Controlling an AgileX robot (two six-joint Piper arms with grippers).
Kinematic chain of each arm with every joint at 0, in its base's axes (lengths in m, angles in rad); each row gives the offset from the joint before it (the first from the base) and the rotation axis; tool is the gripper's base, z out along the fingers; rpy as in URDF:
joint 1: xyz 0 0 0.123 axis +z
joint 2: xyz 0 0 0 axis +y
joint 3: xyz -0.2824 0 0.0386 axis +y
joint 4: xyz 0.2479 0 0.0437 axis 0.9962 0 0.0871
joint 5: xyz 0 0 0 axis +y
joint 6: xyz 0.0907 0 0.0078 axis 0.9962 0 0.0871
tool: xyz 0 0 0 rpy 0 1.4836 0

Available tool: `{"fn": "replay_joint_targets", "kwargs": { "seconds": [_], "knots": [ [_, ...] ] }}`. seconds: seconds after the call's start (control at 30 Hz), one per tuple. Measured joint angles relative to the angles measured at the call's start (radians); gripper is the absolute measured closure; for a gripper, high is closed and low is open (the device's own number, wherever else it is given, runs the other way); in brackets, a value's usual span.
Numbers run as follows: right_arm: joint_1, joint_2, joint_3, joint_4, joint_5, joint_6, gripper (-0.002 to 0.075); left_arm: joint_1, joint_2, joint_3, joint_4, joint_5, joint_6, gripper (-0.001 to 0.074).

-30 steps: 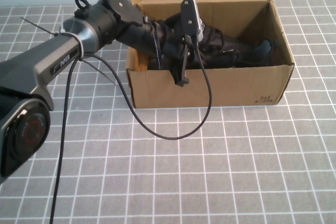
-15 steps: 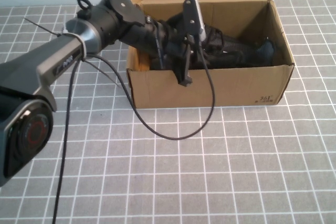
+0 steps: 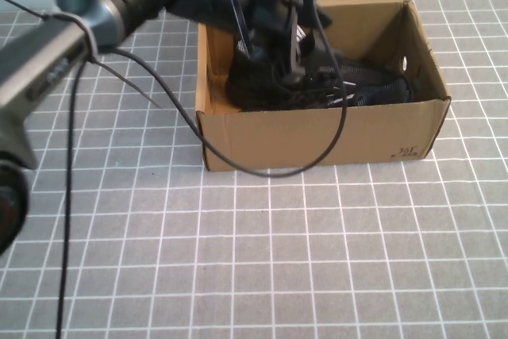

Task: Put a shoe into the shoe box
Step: Place the shoe in the shoe box

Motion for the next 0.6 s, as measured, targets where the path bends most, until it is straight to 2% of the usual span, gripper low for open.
{"fn": "replay_joint_targets", "kwargs": {
  "seconds": [0.17,0.23,0.3,0.43,0.5,0.6],
  "knots": [
    [0.000,0.000,0.000,0.006,-0.002,0.000,0.0742,0.000,-0.096,0.000,0.000,-0.008,-0.177,0.0334],
    [0.000,0.000,0.000,0.010,-0.002,0.000,0.0742,0.000,-0.131,0.000,0.014,-0.008,-0.287,0.0367],
    [0.000,0.000,0.000,0.012,-0.002,0.000,0.0742,0.000,-0.157,0.000,0.040,-0.006,-0.382,0.0433],
    [0.000,0.000,0.000,0.015,-0.002,0.000,0.0743,0.000,-0.181,0.000,0.079,0.024,-0.465,0.0649],
    [0.000,0.000,0.000,0.024,-0.003,0.000,0.0742,0.000,-0.183,0.000,0.087,0.047,-0.472,0.0695],
    [0.000,0.000,0.000,0.057,-0.003,0.000,0.0742,0.000,-0.185,0.000,0.094,0.071,-0.480,0.0722]
  ]
}}
